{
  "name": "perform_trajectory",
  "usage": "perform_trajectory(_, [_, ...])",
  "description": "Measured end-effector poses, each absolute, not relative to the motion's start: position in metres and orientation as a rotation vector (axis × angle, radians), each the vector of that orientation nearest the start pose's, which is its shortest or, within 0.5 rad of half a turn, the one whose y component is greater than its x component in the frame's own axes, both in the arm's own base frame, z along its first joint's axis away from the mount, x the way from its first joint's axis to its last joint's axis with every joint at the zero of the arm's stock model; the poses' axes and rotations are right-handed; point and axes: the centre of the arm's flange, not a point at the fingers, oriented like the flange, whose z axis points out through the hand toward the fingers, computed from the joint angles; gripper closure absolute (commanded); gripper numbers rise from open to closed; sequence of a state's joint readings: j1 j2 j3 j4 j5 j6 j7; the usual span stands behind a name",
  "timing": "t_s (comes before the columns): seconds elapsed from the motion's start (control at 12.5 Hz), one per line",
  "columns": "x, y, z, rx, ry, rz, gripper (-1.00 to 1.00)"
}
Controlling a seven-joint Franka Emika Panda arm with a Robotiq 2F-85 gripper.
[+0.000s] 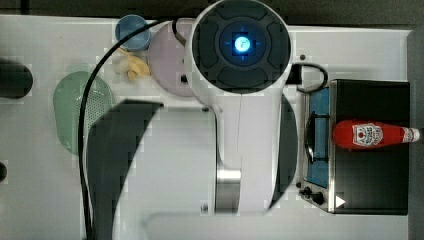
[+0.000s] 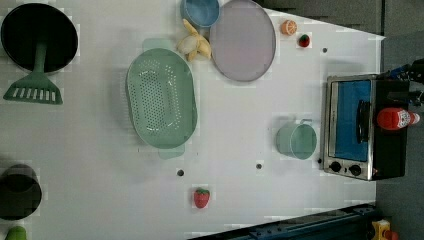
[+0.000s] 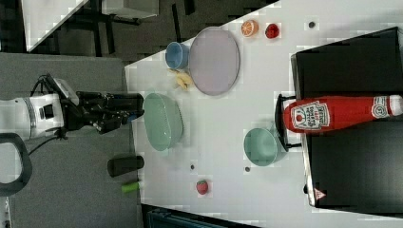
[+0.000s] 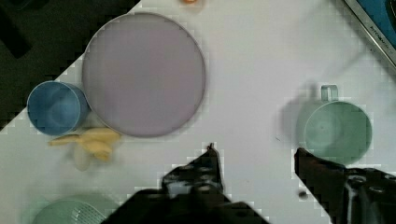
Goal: Pick Ketchup from oven and place it on table.
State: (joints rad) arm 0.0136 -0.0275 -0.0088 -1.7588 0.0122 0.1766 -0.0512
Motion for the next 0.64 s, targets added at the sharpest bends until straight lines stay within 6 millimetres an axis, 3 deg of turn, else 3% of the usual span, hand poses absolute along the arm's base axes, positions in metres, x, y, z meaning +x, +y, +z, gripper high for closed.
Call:
perform_trajectory(0.08, [0.519, 0.001, 0.554, -2.963, 1.136, 0.163, -0.58])
perform_trajectory(0.16, [0.480, -0.002, 0.555, -3.004, 1.149, 0.275, -0.80])
perform_trajectory(0.24, [0.457, -0.004, 0.569, -3.005, 1.154, 0.261, -1.00])
perform_trajectory(0.48, [0.432, -0.029, 0.644, -2.903, 1.195, -0.035, -1.00])
perform_trajectory(0.64, [0.430, -0.062, 0.674, -2.804, 1.273, -0.183, -1.00])
